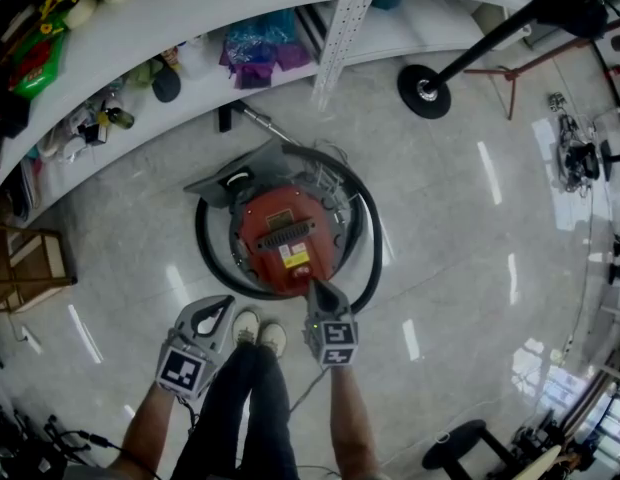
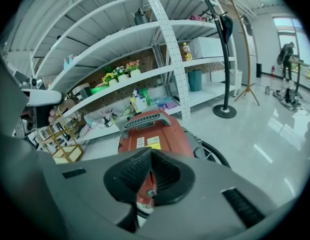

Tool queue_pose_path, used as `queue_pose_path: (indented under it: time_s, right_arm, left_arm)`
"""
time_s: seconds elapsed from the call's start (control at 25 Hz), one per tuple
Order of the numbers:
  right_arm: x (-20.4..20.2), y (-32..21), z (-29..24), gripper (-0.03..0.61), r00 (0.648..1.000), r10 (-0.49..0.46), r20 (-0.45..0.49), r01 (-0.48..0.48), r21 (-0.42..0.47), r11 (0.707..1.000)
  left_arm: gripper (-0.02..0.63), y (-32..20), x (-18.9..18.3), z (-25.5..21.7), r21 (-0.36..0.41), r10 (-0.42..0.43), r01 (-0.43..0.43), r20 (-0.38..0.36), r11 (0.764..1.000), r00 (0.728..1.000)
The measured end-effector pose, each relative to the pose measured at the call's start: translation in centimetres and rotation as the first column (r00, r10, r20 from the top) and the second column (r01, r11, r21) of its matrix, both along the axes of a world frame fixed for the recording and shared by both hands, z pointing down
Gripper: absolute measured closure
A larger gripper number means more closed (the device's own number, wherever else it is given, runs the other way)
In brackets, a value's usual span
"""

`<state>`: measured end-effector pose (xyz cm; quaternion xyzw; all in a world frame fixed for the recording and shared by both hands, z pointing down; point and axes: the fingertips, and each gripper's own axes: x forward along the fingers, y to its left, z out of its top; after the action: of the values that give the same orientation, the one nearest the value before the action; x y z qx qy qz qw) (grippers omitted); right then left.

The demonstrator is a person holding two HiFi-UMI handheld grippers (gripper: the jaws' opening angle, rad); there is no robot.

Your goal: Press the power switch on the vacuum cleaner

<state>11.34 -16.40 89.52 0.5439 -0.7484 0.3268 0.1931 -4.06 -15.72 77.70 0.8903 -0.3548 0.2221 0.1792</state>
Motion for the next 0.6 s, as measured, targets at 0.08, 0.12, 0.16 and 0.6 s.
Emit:
queue_pose_path:
  time_s: [0.08, 0.12, 0.16, 0.6]
  right_arm:
    - [0.0, 0.1, -0.8, 0.566, 1.000, 0.007, 0.004, -0.007, 0.009, 1.000]
    - [-0.1, 0.3, -1.2, 0.566, 1.000, 0.010, 0.006, -0.010, 0.014, 1.000]
    - [-0.1, 0.4, -1.6, 0.566, 1.000, 0.014, 0.009, -0.014, 0.019, 1.000]
    - [-0.5, 1.2, -7.0, 0.566, 0.998, 0.031, 0.063, -0.036, 0.092, 0.995]
  left_arm:
    - [0.607, 0.1, 0.0, -0.2, 0.002, 0.004, -0.004, 0.001, 1.000, 1.000]
    - [0.607, 0.1, 0.0, -0.2, 0.004, 0.006, -0.006, 0.001, 1.000, 1.000]
    - [0.607, 0.2, 0.1, -0.3, 0.006, 0.006, -0.006, 0.001, 1.000, 1.000]
    - [0.606, 0.3, 0.4, -2.4, 0.034, 0.010, -0.009, -0.014, 0.999, 1.000]
